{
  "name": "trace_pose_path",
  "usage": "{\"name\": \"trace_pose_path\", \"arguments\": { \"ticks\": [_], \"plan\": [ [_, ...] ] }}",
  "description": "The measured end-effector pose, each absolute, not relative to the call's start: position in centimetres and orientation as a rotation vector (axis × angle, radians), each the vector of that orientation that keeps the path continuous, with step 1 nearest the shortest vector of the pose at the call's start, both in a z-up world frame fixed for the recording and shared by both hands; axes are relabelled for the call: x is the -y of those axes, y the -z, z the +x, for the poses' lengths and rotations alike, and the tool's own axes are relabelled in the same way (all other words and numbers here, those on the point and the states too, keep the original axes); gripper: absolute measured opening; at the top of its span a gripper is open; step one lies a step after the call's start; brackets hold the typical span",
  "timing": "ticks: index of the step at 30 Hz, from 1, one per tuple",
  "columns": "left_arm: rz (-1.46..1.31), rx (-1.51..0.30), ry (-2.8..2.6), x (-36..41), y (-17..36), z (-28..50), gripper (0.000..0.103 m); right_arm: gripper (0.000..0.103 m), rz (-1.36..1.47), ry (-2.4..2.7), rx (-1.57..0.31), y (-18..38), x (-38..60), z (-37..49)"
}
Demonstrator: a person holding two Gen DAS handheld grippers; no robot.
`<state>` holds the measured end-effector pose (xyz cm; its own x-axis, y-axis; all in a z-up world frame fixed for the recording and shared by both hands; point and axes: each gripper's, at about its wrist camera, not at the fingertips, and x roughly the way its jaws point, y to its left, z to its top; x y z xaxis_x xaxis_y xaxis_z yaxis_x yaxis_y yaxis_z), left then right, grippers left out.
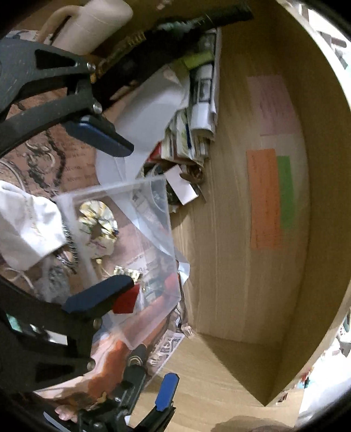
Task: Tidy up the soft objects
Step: 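Grasp the white cloth with the left gripper while the right gripper grasps the black eye mask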
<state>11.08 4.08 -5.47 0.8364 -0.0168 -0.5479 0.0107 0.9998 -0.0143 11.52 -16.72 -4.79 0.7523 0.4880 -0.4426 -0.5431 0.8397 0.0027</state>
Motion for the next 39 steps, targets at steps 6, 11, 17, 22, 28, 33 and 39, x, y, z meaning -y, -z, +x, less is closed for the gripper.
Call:
{"name": "trace_pose_path", "arguments": {
  "ticks": [6, 11, 17, 22, 28, 33, 39],
  "plan": [
    [-0.012, -0.641, -0.006, -4.8, 7.4, 9.4, 0.094, 0.082, -0.123, -0.559, -0.472, 6.3, 17.5, 10.0],
    [-0.020, -0.697, -0.015, -5.1, 9.7, 8.4, 0.094, 0.082, -0.125, -0.553, -0.513, 7.9, 17.9, 9.1],
    [-0.044, -0.786, -0.003, -5.0, 12.7, 7.8, 0.094, 0.082, -0.113, -0.543, -0.596, 10.3, 18.4, 8.9],
    [-0.060, -0.836, 0.007, -4.8, 14.5, 7.1, 0.094, 0.081, -0.084, -0.529, -0.661, 12.2, 19.1, 9.2],
    [-0.073, -0.870, 0.012, -4.8, 15.9, 6.7, 0.089, 0.057, -0.070, -0.547, -0.704, 13.2, 19.3, 9.2],
    [-0.115, -0.884, 0.063, -4.7, 16.1, 6.4, 0.064, 0.029, -0.061, -0.553, -0.716, 13.6, 19.3, 9.3],
    [-0.105, -0.868, 0.064, -4.5, 15.9, 5.9, 0.032, 0.018, -0.035, -0.553, -0.674, 12.9, 19.8, 8.7]
  ]
}}
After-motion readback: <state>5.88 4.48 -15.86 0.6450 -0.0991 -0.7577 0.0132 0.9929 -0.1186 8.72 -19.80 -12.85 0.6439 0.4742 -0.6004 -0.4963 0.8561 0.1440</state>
